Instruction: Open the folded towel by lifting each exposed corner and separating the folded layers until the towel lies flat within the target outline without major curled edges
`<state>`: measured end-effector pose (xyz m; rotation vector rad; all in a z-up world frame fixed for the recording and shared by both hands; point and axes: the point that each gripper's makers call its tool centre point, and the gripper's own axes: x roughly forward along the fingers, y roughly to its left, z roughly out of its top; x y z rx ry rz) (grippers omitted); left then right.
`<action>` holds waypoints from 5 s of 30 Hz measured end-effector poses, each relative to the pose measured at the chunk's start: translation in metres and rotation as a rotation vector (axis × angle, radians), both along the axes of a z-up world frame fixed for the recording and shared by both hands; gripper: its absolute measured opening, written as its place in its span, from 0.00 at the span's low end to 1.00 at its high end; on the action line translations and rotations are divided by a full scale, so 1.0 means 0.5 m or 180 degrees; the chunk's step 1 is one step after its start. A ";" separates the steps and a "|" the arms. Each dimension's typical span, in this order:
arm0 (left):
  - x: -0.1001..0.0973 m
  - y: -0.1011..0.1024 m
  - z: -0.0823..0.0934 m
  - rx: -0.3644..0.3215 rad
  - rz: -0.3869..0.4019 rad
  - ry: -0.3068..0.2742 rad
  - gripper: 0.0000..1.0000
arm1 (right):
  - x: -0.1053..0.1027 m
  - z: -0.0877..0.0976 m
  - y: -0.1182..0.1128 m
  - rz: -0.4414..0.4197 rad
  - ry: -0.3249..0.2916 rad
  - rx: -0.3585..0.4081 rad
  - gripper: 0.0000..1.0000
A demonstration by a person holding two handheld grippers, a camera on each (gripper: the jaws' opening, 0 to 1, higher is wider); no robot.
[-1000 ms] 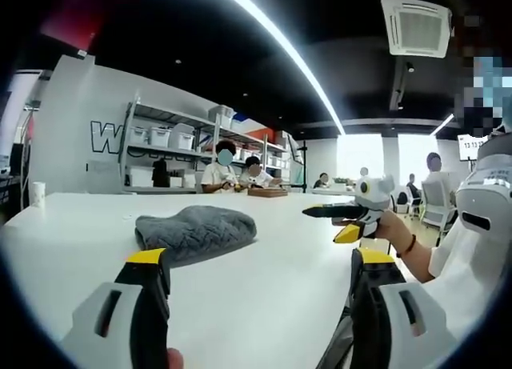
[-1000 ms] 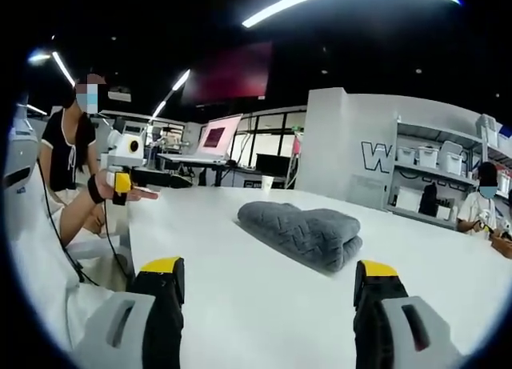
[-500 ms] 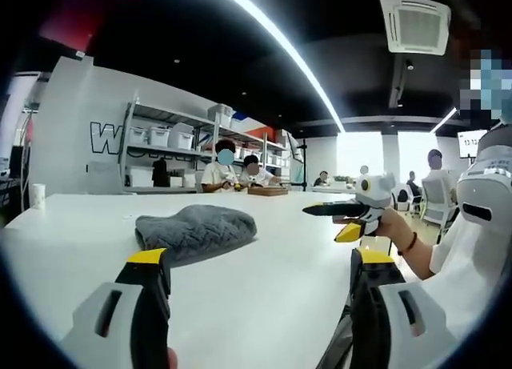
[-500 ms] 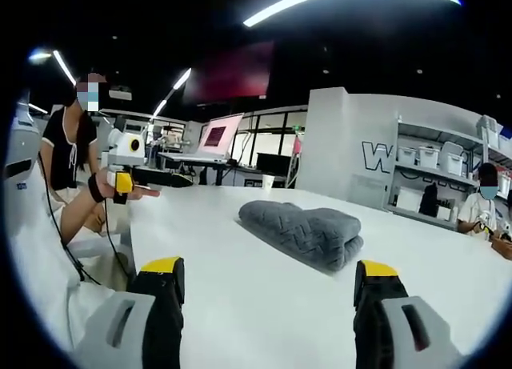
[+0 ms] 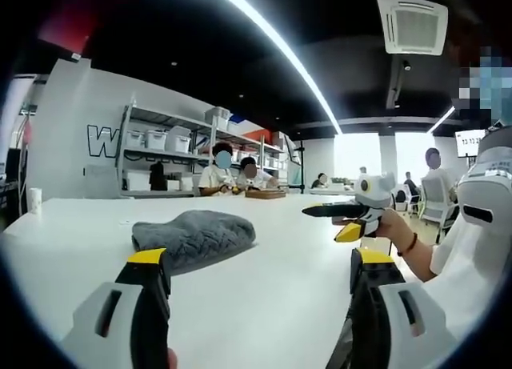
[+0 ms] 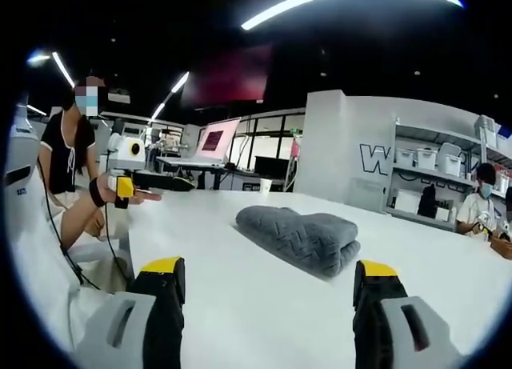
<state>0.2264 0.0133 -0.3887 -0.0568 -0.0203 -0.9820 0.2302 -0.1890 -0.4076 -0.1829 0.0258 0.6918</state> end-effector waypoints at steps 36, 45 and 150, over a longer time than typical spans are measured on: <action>0.029 -0.021 0.041 -0.0100 -0.0054 -0.0097 0.91 | 0.022 0.044 0.016 0.0072 -0.0091 0.0005 0.86; 0.031 -0.036 0.038 -0.0015 -0.0091 -0.0138 0.91 | 0.031 0.049 0.023 0.0086 -0.0108 -0.0033 0.86; 0.120 -0.049 0.055 -0.0151 -0.0125 0.0069 0.89 | 0.125 0.062 0.020 0.0011 -0.0038 -0.0125 0.77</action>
